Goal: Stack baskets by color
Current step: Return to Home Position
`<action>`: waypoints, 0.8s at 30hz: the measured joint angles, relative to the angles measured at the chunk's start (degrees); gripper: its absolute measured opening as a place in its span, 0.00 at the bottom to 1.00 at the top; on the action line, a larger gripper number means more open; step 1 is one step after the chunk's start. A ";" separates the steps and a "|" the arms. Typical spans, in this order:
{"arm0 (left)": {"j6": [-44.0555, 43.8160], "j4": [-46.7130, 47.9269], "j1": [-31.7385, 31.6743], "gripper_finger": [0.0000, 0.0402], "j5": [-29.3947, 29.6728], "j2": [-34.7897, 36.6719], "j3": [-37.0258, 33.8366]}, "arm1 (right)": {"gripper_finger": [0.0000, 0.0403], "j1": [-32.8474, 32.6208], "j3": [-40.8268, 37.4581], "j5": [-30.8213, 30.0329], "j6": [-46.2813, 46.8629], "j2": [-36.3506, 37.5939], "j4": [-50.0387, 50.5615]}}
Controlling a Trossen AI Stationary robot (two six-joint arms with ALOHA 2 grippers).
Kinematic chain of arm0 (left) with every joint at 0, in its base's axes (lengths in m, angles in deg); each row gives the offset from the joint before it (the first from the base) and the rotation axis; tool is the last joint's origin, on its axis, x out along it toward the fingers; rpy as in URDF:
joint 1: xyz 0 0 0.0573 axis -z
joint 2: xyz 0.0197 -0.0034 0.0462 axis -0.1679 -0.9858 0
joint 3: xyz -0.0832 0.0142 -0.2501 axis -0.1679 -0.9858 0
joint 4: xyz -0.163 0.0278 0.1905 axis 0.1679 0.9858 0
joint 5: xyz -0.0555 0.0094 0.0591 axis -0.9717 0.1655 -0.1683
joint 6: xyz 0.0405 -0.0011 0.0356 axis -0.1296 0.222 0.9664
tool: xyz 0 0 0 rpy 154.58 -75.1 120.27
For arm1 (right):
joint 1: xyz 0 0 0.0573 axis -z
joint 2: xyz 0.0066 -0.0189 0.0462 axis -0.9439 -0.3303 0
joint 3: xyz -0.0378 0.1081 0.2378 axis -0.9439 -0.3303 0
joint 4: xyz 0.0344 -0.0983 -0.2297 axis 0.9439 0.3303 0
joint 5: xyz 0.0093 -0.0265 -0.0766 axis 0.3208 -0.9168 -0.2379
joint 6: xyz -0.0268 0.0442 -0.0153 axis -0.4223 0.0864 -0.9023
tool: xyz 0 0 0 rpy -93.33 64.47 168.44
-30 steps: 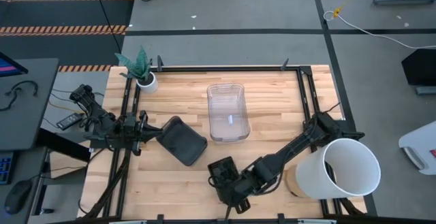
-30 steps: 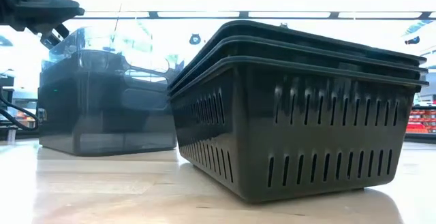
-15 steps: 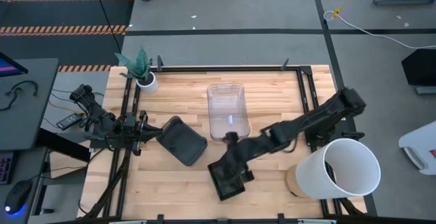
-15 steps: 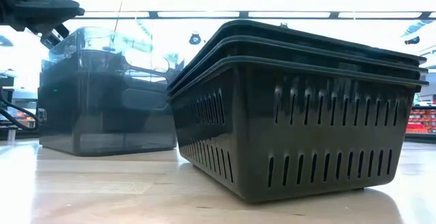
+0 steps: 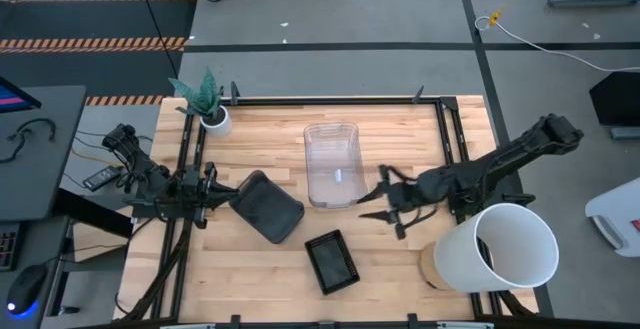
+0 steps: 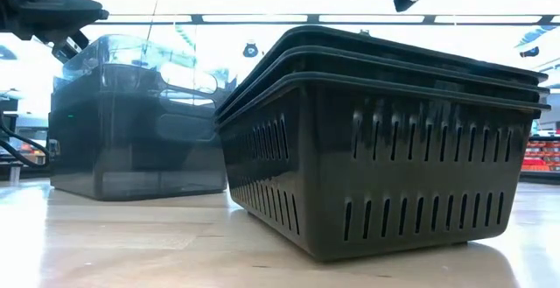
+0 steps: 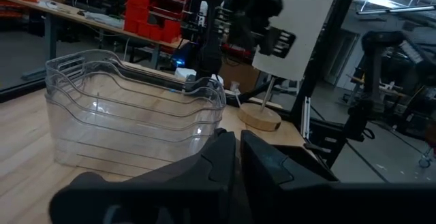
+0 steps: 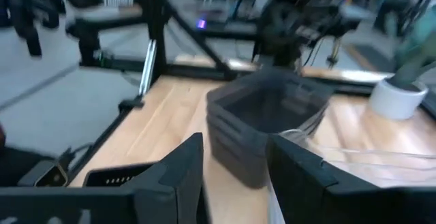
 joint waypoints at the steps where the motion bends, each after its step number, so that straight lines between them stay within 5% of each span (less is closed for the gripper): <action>1: 0.00 0.00 0.01 0.07 0.00 0.00 0.00 | 0.41 0.27 -2.40 0.00 -0.08 1.91 -2.30; 9: 0.00 0.01 0.02 0.10 0.01 0.00 0.00 | 0.41 2.43 -16.52 0.02 -0.01 16.88 -9.56; 24: -0.02 0.02 -0.01 0.08 0.02 0.00 0.00 | 0.41 5.54 -30.04 -1.12 -0.15 37.92 -9.84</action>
